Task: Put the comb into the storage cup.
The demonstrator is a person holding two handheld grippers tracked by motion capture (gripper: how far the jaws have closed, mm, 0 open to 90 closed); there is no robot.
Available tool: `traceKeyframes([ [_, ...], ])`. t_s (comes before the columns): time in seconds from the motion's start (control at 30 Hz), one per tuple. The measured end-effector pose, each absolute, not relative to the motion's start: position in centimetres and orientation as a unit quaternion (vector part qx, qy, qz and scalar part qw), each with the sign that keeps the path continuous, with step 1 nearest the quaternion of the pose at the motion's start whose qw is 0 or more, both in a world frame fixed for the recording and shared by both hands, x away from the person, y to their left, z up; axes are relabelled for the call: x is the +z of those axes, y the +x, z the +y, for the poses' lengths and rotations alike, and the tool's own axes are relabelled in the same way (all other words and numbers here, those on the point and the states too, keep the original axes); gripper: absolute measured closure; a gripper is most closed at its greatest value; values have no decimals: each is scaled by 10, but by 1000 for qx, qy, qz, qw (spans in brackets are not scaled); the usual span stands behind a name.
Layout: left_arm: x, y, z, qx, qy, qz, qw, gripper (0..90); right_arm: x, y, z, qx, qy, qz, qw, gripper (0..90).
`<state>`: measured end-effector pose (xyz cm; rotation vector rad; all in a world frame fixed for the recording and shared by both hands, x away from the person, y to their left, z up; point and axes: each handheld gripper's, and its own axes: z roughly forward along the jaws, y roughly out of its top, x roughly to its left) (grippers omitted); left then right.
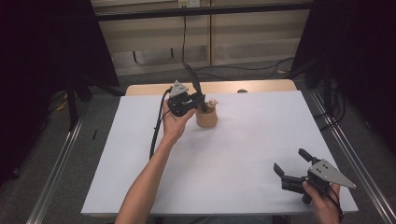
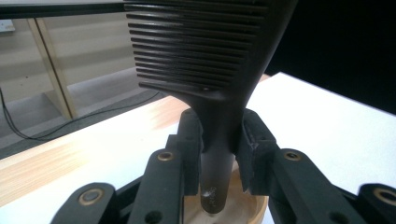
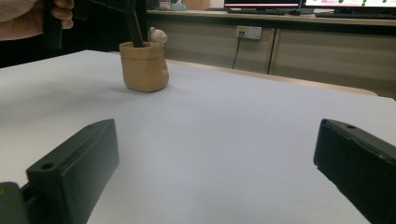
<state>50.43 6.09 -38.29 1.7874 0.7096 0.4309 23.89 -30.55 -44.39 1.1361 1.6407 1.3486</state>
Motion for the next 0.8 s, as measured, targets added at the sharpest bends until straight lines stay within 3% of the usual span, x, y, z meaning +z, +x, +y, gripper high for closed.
traceKeyframes([
  [0.8, -404, 505, 59, 177, 762, 302, 544, 729, -444, 239, -307, 521, 440, 638, 358, 0],
])
